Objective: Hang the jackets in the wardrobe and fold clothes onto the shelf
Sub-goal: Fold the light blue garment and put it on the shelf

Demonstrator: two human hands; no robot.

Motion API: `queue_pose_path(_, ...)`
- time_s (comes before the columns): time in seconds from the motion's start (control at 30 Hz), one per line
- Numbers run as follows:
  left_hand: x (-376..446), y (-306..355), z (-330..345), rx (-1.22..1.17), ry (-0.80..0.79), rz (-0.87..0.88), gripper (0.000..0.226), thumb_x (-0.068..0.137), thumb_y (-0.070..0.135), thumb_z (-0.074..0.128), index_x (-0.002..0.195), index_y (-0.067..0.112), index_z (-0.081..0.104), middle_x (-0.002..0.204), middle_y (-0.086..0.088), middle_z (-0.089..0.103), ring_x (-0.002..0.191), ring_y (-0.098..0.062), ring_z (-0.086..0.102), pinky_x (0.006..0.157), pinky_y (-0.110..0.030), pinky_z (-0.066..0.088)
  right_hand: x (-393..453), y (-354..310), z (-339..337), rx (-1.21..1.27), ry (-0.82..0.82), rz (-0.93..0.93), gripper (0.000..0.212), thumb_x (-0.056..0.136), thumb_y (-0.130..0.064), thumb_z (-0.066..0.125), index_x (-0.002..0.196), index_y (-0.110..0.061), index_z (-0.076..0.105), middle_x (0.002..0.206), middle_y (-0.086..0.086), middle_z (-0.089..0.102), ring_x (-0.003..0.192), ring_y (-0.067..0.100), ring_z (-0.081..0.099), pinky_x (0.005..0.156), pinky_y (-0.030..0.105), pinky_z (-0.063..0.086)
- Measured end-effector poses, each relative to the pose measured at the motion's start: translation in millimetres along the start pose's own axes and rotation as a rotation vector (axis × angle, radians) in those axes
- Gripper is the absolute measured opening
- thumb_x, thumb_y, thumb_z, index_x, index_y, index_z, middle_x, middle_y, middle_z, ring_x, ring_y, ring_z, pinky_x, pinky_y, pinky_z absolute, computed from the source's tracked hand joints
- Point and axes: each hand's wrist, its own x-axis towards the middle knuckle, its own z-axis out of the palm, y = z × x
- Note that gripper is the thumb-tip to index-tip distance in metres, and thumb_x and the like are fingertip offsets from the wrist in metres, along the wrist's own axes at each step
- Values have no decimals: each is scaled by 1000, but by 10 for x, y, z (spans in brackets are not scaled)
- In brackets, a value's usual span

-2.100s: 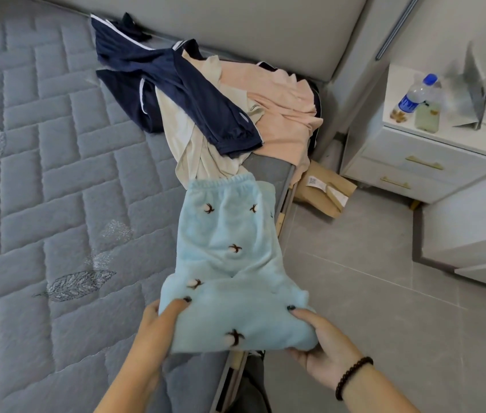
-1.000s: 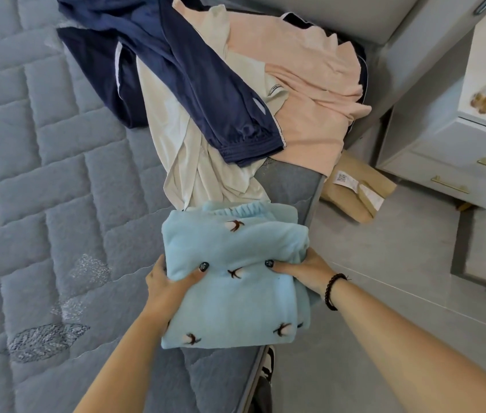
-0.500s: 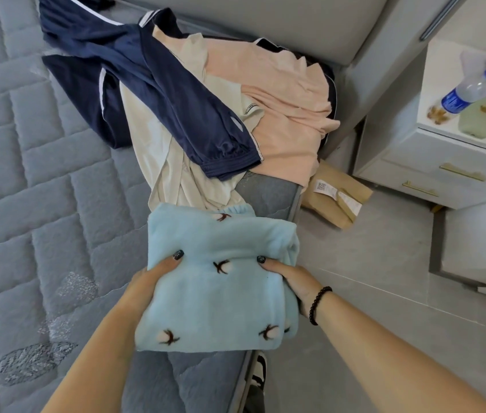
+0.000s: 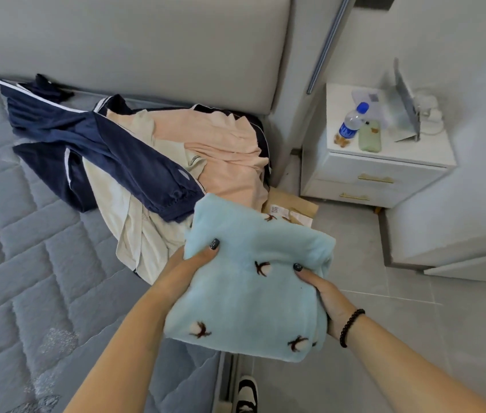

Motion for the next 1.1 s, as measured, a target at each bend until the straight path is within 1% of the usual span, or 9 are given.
queue_pose_path(0.13, 9, 328, 681, 123, -152, 82, 38, 78, 44, 78, 114, 40, 66, 113, -4, 72, 101, -28, 71, 78, -39, 59, -499, -248, -455, 51, 55, -111, 51, 75, -43, 75, 118, -17, 66, 116, 10, 69, 106, 31, 66, 99, 52, 46)
queue_pose_path(0.27, -11, 726, 1436, 259, -252, 136, 50, 81, 47, 74, 125, 29, 58, 113, -3, 72, 102, -27, 70, 82, -42, 59, -1023, -608, -952, 69, 88, -222, 54, 76, -44, 74, 121, -18, 64, 118, 9, 68, 108, 29, 65, 99, 52, 46)
queue_pose_path(0.4, -135, 1117, 2340, 391, -326, 193, 43, 80, 66, 64, 115, 40, 62, 113, 2, 72, 102, -20, 70, 85, -37, 57, -1656, -991, -1494, 102, 125, -334, 58, 73, -46, 78, 123, -20, 63, 119, 7, 68, 108, 27, 66, 92, 46, 51)
queue_pose_path(0.53, -275, 1359, 3267, 455, -430, 214, 38, 80, 67, 60, 108, 42, 68, 111, 3, 73, 101, -19, 71, 82, -33, 57, -2344, -1286, -2051, 112, 196, -386, 54, 73, -46, 74, 118, -17, 67, 115, 8, 70, 105, 27, 67, 94, 46, 50)
queue_pose_path(0.63, -367, 1443, 3921, 502, -500, 189, 60, 74, 77, 60, 121, 39, 62, 115, 2, 72, 104, -22, 70, 88, -38, 56, -2874, -1381, -2496, 131, 244, -465, 51, 74, -45, 74, 117, -18, 68, 115, 8, 70, 105, 27, 67, 97, 48, 48)
queue_pose_path(0.87, -845, 1559, 5306, 669, -613, 211, 72, 61, 90, 54, 107, 39, 72, 106, 4, 75, 95, -18, 73, 70, -24, 58, -4037, -1367, -3337, 181, 302, -583, 41, 77, -36, 70, 112, -14, 71, 117, 14, 68, 108, 32, 65, 101, 51, 45)
queue_pose_path(0.97, -1150, 1629, 5867, 778, -645, 298, 62, 69, 89, 45, 97, 41, 75, 99, 7, 76, 88, -13, 73, 65, -18, 57, -4490, -1382, -3613, 189, 346, -638, 40, 77, -39, 71, 110, -16, 72, 115, 13, 69, 105, 32, 66, 98, 49, 47)
queue_pose_path(1.03, -1331, 1678, 6201, 823, -639, 350, 66, 73, 84, 44, 99, 32, 76, 97, 6, 76, 88, -13, 73, 70, -22, 58, -4767, -1413, -3752, 173, 396, -679, 42, 75, -42, 72, 110, -17, 72, 113, 11, 70, 104, 30, 67, 98, 48, 47)
queue_pose_path(1.1, -1513, 1739, 6524, 836, -652, 406, 64, 77, 79, 45, 102, 28, 73, 94, 6, 77, 84, -12, 74, 67, -20, 56, -5060, -1458, -3867, 166, 451, -741, 42, 72, -43, 74, 106, -18, 73, 110, 10, 71, 101, 28, 69, 95, 45, 49)
